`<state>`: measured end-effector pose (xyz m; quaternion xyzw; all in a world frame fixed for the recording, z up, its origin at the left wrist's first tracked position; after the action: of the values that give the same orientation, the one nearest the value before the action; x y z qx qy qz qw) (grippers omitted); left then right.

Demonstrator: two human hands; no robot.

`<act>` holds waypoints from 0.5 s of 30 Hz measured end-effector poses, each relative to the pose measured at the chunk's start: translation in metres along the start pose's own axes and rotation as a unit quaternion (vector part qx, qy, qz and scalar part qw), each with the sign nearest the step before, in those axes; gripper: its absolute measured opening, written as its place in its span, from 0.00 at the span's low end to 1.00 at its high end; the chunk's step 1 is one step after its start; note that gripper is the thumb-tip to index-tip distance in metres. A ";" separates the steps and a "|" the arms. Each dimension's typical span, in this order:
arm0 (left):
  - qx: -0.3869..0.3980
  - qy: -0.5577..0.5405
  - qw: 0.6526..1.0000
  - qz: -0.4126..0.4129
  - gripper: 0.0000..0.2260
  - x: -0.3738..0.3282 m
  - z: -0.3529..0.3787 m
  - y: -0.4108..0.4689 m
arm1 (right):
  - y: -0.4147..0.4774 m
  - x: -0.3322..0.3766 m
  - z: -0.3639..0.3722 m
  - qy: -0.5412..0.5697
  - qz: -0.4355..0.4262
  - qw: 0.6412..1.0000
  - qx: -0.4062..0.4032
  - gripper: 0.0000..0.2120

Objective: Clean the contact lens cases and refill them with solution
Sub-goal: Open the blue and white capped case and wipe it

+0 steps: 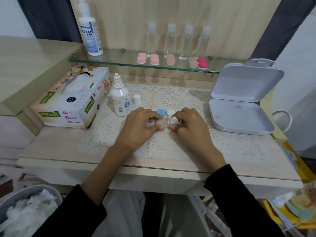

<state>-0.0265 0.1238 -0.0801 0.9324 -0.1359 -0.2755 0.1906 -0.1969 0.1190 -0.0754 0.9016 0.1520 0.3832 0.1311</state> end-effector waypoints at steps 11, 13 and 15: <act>-0.002 -0.017 1.000 -0.005 0.13 0.001 0.000 -0.001 | -0.010 -0.001 -0.002 0.410 0.087 0.904 -0.090 0.05; -0.003 -0.015 1.000 -0.005 0.13 0.001 0.000 -0.001 | -0.009 -0.003 0.003 0.345 0.074 0.932 -0.084 0.05; -0.004 -0.011 1.000 -0.006 0.14 0.001 0.000 0.000 | -0.010 -0.006 0.006 0.263 0.060 0.961 -0.066 0.04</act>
<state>-0.0256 0.1236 -0.0804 0.9293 -0.1315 -0.2876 0.1908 -0.1979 0.1251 -0.0866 0.7659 0.1011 0.6231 0.1223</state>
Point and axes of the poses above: each hand's wrist, its own y-axis towards the middle knuckle, its own z-axis out of the palm, x = y × z, the point moved 1 cm from there along y, towards the middle knuckle, and after that the axes turned 13 degrees about y, right-handed, at the moved point
